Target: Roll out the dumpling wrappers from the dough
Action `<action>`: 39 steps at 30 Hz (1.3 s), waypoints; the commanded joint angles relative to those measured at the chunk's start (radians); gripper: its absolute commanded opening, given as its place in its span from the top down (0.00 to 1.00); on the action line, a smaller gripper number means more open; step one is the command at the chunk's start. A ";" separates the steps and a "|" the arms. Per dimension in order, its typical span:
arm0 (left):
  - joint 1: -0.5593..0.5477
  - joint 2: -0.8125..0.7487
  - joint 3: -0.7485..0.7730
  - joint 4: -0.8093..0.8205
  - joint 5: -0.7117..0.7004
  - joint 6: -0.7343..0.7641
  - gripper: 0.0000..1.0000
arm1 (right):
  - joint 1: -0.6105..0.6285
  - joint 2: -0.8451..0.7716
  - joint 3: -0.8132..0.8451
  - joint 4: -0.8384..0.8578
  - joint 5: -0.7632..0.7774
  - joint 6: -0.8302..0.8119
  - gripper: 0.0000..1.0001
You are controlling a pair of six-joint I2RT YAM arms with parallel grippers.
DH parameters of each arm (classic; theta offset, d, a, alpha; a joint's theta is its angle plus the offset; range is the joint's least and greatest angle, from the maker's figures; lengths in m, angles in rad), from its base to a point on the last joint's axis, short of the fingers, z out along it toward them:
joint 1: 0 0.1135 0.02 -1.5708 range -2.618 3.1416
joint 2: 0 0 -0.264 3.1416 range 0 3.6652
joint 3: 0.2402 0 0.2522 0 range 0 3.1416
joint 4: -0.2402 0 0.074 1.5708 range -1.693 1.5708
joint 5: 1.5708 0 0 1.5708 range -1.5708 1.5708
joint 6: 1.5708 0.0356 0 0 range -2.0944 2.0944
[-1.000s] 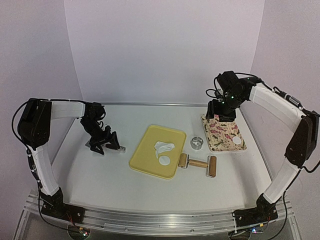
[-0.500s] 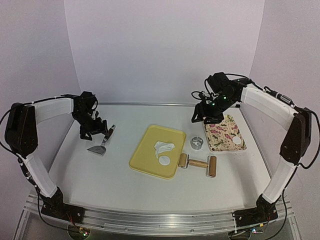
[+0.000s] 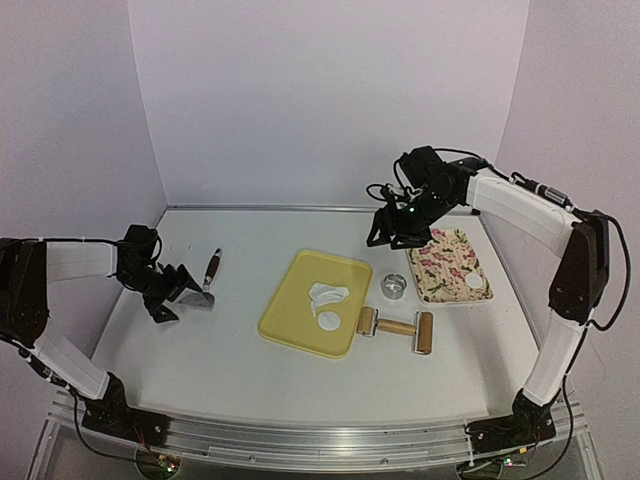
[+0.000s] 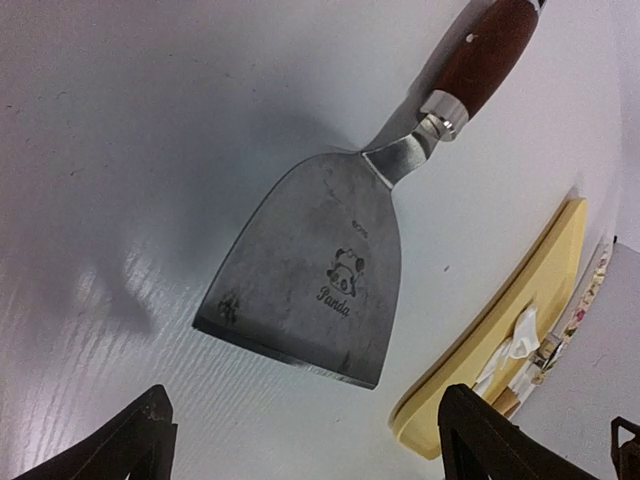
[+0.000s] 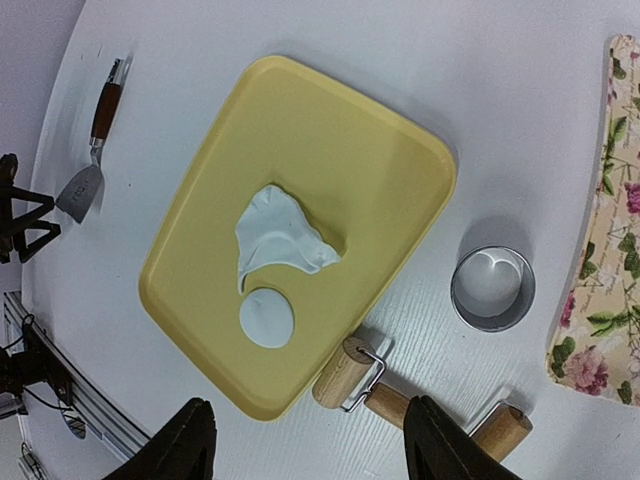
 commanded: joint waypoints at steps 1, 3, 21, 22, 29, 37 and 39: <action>0.015 0.015 -0.038 0.187 0.061 -0.095 0.13 | 0.002 0.000 0.036 0.018 -0.003 -0.015 0.35; 0.017 0.038 -0.063 0.242 0.071 -0.116 0.18 | 0.003 -0.001 0.036 0.019 -0.002 -0.013 0.35; 0.019 0.157 -0.155 0.531 0.012 -0.237 0.62 | 0.003 0.010 0.059 0.019 0.005 0.000 0.35; 0.019 0.160 -0.156 0.548 0.006 -0.240 0.66 | 0.003 0.010 0.060 0.019 0.006 0.000 0.35; 0.026 0.150 -0.141 0.603 -0.068 -0.246 0.90 | 0.003 0.012 0.060 0.020 0.008 0.006 0.35; 0.040 0.174 -0.162 0.772 0.002 -0.209 1.00 | 0.003 0.025 0.065 0.019 -0.009 0.009 0.35; 0.041 0.147 -0.167 0.795 0.033 -0.174 1.00 | 0.003 0.024 0.072 0.019 -0.016 0.013 0.35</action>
